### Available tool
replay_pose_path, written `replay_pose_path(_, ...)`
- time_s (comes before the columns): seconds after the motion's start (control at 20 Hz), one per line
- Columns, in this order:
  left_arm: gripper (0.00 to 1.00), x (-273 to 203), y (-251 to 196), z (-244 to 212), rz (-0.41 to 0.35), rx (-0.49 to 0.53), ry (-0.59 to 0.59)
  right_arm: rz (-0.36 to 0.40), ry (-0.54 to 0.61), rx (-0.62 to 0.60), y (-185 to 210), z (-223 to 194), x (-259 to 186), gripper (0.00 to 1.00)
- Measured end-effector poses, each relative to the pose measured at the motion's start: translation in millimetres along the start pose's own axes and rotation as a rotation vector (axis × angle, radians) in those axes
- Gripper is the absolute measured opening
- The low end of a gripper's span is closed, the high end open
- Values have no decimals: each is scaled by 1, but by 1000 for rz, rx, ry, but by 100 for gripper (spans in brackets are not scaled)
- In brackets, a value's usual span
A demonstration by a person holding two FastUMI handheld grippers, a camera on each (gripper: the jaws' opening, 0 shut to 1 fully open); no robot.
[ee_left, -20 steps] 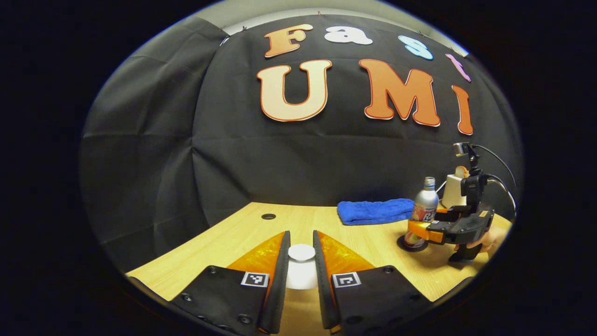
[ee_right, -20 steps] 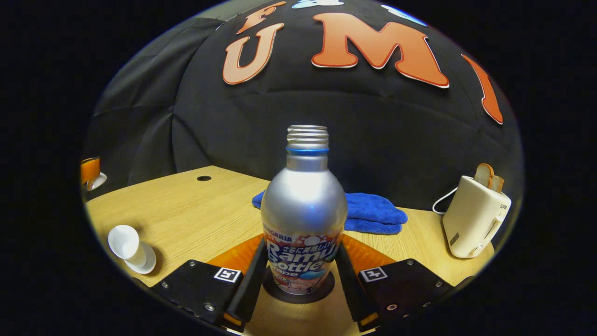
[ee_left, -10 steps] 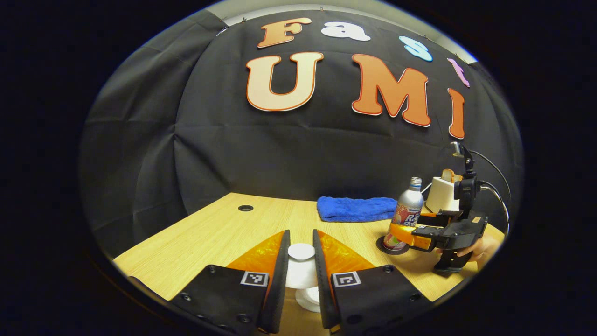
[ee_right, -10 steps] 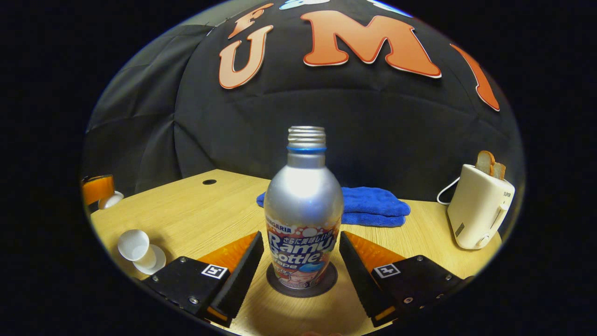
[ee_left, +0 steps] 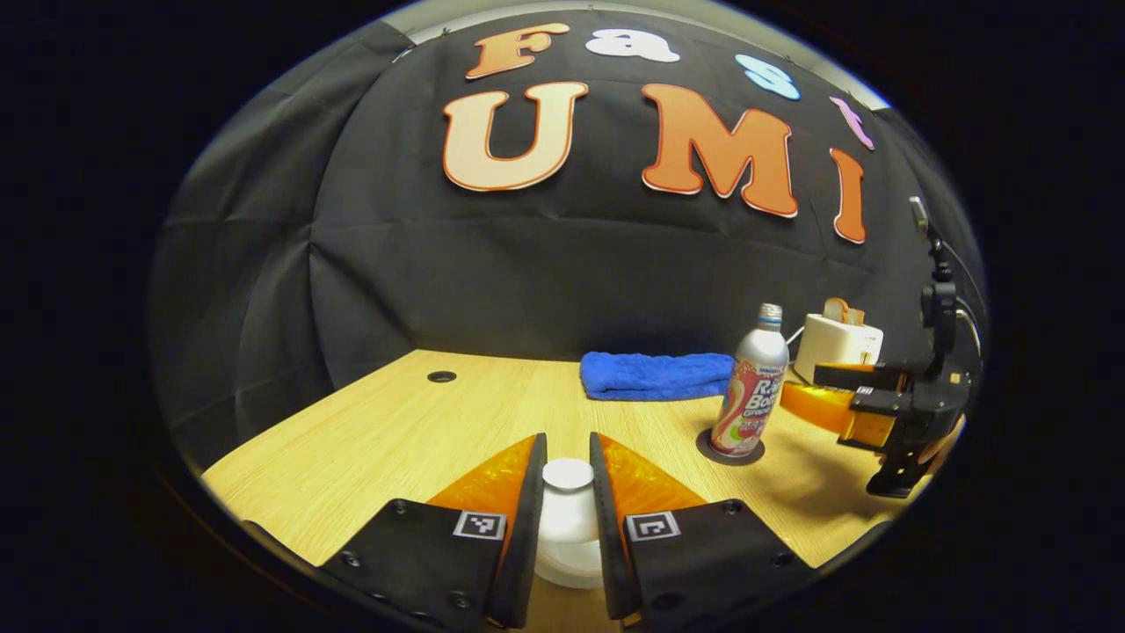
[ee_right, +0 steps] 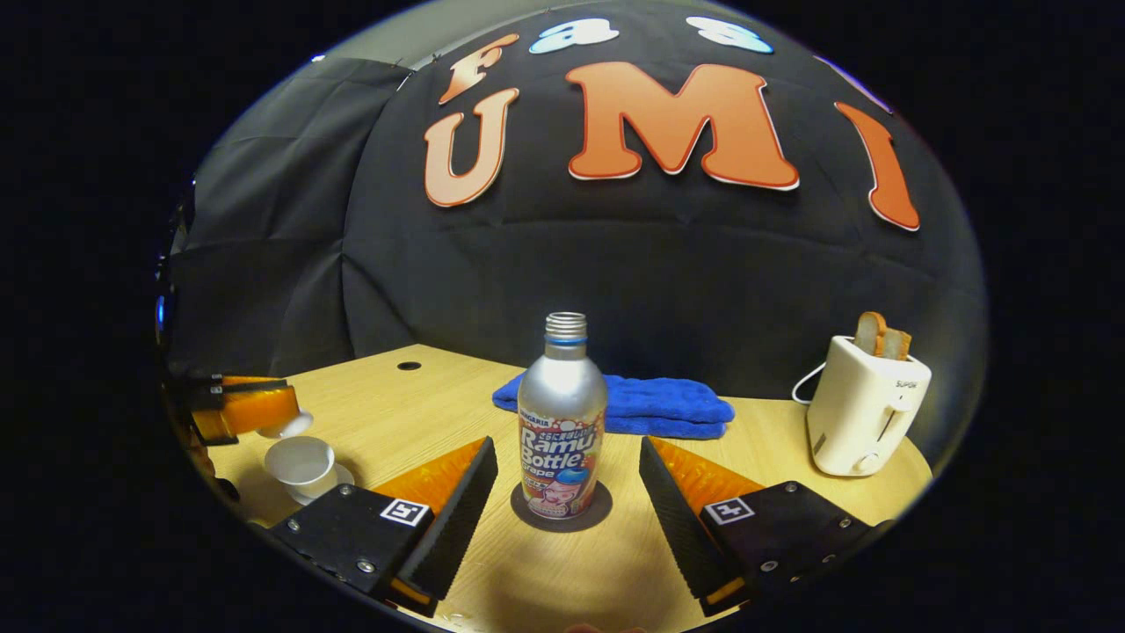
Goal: Open the teacup lid with one hand, grasp the water bottle and pour water into the teacup with the other hand; after pouring, place the water bottle on the coaster and then close the teacup lid.
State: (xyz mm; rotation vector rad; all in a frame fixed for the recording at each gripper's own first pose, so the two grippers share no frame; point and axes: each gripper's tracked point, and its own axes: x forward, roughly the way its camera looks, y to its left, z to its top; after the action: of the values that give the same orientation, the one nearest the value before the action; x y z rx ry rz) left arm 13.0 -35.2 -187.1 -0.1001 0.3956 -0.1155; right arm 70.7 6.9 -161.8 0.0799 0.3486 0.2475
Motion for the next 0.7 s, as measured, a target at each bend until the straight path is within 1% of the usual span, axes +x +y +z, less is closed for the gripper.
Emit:
replay_pose_path(0.05,33,0,-4,-4,-4,1,6,-7,-11,-5,-1,2,-5,98)
replay_pose_path(0.1,36,0,-7,-7,-3,1,9,-14,-18,-12,-4,3,-10,98)
replay_pose_path(0.25,36,1,-11,-16,0,-5,22,-22,-32,-24,-10,2,-23,98)
replay_pose_path(0.3,33,1,-11,-19,4,-4,27,-25,-36,-22,-11,3,-26,98)
replay_pose_path(0.35,36,1,-10,-22,7,-3,34,-26,-42,-19,-12,2,-29,98)
replay_pose_path(0.55,36,0,-12,-31,14,3,49,-36,-40,-6,-17,-2,-38,98)
replay_pose_path(0.6,33,-1,-12,-34,17,10,62,-37,-44,-4,-18,-1,-40,98)
replay_pose_path(0.65,36,-1,-12,-33,21,16,55,-41,-45,-2,-18,0,-42,98)
replay_pose_path(0.7,36,0,-12,-31,23,19,49,-41,-50,-1,-18,0,-45,98)
